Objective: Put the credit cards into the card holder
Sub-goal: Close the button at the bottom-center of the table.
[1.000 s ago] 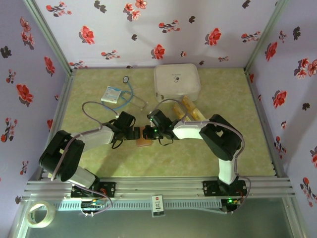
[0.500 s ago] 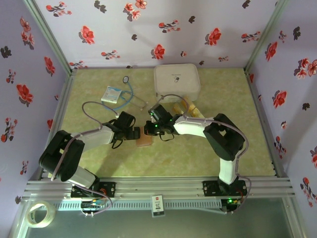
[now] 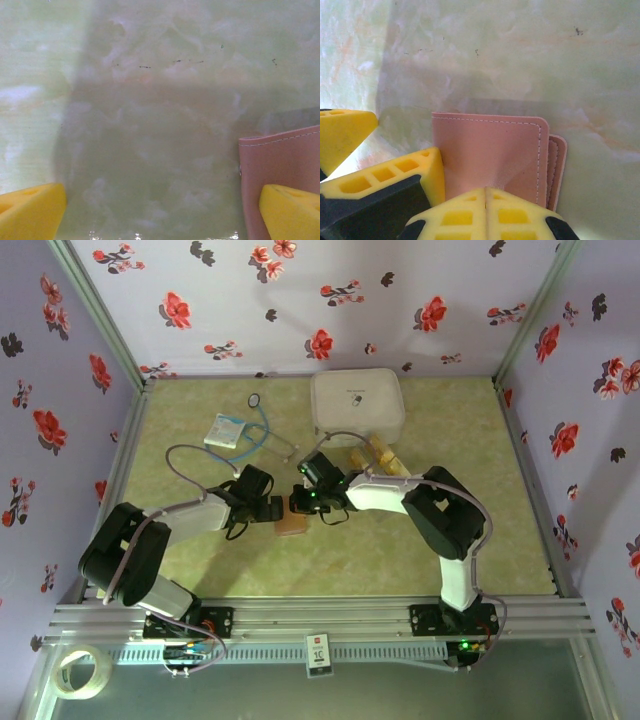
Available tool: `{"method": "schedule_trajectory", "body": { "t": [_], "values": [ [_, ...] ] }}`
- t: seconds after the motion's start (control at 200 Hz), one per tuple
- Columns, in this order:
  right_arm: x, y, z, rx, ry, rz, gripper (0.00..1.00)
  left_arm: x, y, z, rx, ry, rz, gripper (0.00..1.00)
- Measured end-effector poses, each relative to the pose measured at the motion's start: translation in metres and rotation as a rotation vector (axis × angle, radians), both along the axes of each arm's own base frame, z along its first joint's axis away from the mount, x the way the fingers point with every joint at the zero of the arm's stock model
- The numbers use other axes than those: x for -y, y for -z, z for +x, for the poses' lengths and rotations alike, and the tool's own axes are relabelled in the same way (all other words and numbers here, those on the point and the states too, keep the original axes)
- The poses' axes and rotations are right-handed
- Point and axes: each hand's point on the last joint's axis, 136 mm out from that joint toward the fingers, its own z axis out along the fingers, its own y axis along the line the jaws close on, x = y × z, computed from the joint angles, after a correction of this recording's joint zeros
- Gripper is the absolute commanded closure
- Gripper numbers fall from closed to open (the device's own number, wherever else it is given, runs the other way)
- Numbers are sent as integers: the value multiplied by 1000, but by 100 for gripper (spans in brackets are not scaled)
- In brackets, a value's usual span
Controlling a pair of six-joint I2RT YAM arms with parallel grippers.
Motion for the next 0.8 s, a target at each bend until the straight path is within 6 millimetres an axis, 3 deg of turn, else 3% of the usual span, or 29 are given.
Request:
{"method": "schedule_trajectory", "body": {
  "t": [0.8],
  "values": [
    [-3,6,-2,56,4,53,100,0,0,0,0,-2,-1,0]
  ]
}}
